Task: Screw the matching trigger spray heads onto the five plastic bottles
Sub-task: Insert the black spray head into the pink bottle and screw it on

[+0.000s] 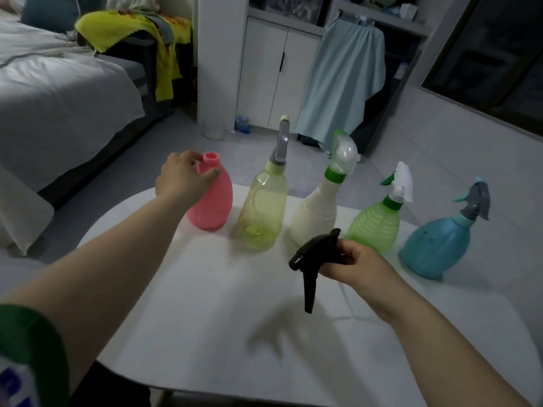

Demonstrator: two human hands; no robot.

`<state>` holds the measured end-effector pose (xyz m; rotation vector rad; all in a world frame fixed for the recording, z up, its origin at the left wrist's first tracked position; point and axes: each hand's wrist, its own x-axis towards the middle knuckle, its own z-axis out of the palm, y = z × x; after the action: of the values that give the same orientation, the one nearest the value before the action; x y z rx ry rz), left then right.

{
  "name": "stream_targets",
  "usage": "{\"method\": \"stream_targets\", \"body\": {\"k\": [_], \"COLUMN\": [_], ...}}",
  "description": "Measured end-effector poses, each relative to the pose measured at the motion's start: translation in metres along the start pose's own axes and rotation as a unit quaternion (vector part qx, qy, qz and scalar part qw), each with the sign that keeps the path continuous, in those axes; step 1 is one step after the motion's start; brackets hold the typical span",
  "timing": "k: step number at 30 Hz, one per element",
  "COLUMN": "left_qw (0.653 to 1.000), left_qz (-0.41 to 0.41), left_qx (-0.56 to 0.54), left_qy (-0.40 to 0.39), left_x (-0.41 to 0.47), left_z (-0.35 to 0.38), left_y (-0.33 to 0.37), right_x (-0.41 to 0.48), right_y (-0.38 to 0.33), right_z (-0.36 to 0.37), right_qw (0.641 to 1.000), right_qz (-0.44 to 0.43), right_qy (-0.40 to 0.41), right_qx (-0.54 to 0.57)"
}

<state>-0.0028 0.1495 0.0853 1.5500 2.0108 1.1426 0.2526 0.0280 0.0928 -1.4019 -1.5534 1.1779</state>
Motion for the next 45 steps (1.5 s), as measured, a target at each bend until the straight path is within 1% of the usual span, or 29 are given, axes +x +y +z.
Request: {"method": "stream_targets", "body": {"k": [3, 5, 7, 12, 14, 16, 17, 19, 22, 24, 26, 29, 32, 36, 39, 42, 44, 45], "left_qw": [1.000, 0.998, 0.998, 0.998, 0.992, 0.977, 0.970, 0.966, 0.967, 0.966, 0.959, 0.941, 0.933, 0.929, 0.930, 0.929, 0.928, 0.929], "left_qz": [0.001, -0.020, -0.034, 0.006, 0.002, -0.025, -0.032, -0.010, 0.049, 0.084, 0.107, 0.088, 0.081, 0.120, 0.146, 0.155, 0.154, 0.153], "left_qx": [-0.026, -0.052, -0.057, -0.056, -0.118, -0.210, -0.238, -0.256, -0.247, -0.237, -0.239, -0.271, -0.281, -0.268, -0.249, -0.254, -0.255, -0.254], "left_qy": [0.010, 0.002, -0.007, -0.041, -0.039, -0.034, -0.030, -0.025, -0.025, -0.051, -0.107, -0.182, -0.209, -0.227, -0.226, -0.221, -0.222, -0.224], "left_x": [0.000, -0.001, -0.002, -0.003, -0.006, -0.013, -0.017, -0.027, -0.055, -0.081, -0.109, -0.139, -0.153, -0.162, -0.163, -0.162, -0.162, -0.162], "left_z": [0.005, 0.007, 0.008, 0.010, 0.010, 0.009, 0.007, 0.001, -0.014, -0.024, -0.027, -0.015, 0.006, 0.024, 0.031, 0.034, 0.035, 0.035], "left_y": [0.006, 0.010, 0.012, 0.011, 0.010, 0.009, 0.009, 0.011, 0.020, 0.026, 0.031, 0.034, 0.034, 0.037, 0.037, 0.032, 0.030, 0.029], "right_x": [0.001, 0.000, -0.001, -0.002, -0.001, 0.000, 0.002, 0.004, 0.006, 0.006, 0.005, -0.001, -0.009, -0.020, -0.025, -0.028, -0.027, -0.026], "right_y": [0.001, 0.003, 0.006, 0.011, 0.011, 0.010, 0.010, 0.008, 0.004, 0.001, -0.003, -0.010, -0.021, -0.042, -0.060, -0.075, -0.084, -0.086], "right_z": [-0.009, -0.012, -0.016, -0.022, -0.023, -0.025, -0.026, -0.028, -0.031, -0.034, -0.036, -0.040, -0.043, -0.055, -0.065, -0.066, -0.061, -0.057], "right_qw": [1.000, 0.999, 0.998, 0.997, 0.996, 0.995, 0.995, 0.993, 0.991, 0.986, 0.980, 0.968, 0.958, 0.937, 0.920, 0.906, 0.902, 0.906], "right_qz": [-0.003, -0.004, -0.008, -0.014, -0.019, -0.021, -0.022, -0.029, -0.038, -0.043, -0.043, -0.055, -0.071, -0.102, -0.132, -0.151, -0.155, -0.154], "right_qy": [0.027, 0.045, 0.055, 0.057, 0.060, 0.067, 0.072, 0.078, 0.093, 0.129, 0.153, 0.162, 0.164, 0.180, 0.172, 0.128, 0.094, 0.086], "right_qx": [0.001, 0.016, 0.032, 0.045, 0.058, 0.066, 0.072, 0.086, 0.091, 0.099, 0.123, 0.185, 0.227, 0.281, 0.325, 0.374, 0.391, 0.384]}}
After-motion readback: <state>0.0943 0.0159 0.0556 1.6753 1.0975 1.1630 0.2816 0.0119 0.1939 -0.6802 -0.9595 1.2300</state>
